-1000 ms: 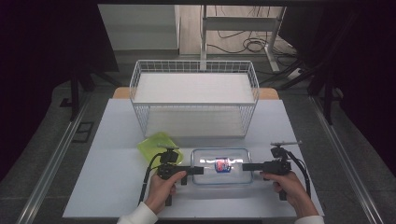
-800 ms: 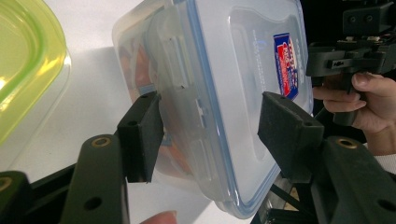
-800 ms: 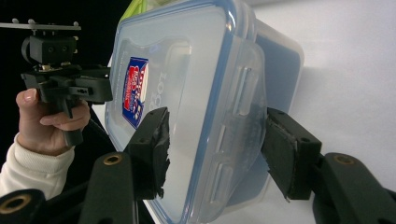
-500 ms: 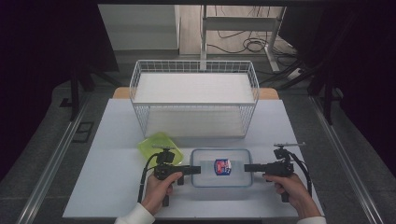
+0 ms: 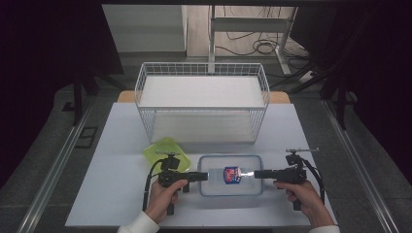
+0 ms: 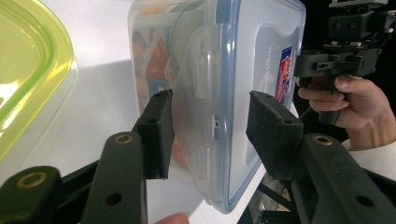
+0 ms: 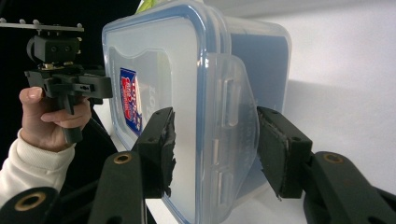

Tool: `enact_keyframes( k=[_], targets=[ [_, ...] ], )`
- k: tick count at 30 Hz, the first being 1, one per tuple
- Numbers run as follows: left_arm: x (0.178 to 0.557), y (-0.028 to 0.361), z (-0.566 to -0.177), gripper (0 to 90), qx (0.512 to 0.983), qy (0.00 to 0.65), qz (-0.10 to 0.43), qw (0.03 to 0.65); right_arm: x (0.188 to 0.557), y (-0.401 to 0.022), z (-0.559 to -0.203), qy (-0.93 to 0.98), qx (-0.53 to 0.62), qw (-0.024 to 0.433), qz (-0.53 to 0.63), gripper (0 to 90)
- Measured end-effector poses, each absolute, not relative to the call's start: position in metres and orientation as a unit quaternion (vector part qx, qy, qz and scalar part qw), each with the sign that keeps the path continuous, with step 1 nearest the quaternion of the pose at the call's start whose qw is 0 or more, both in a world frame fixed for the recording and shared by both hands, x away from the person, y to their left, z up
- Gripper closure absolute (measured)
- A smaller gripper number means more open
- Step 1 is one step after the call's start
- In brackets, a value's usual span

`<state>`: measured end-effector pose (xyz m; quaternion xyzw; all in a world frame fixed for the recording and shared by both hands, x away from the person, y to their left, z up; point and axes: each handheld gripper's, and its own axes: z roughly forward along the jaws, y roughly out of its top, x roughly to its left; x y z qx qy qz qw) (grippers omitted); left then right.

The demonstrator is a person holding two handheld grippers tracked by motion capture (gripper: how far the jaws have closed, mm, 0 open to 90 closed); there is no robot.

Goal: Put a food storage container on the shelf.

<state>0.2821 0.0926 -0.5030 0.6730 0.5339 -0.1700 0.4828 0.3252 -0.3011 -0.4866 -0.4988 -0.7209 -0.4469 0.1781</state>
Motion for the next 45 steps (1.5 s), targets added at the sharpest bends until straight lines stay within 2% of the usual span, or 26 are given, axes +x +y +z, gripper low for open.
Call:
enact_keyframes(
  k=[12, 18, 30, 45],
  targets=[
    [0.279, 0.094, -0.495, 52.7, 0.669, 0.531, -0.176, 0.490, 0.322, -0.303, -0.479, -0.716, -0.498, 0.172, -0.458, 49.2],
    [0.276, 0.100, -0.478, 52.6, 0.672, 0.528, -0.158, 0.495, 0.321, -0.298, -0.468, -0.713, -0.490, 0.167, -0.473, 49.5],
    [0.277, 0.119, -0.433, 52.6, 0.675, 0.517, -0.133, 0.509, 0.322, -0.280, -0.427, -0.716, -0.468, 0.149, -0.496, 49.7],
    [0.294, 0.149, -0.393, 52.7, 0.668, 0.510, -0.113, 0.530, 0.346, -0.247, -0.376, -0.726, -0.446, 0.124, -0.509, 49.7]
  ],
)
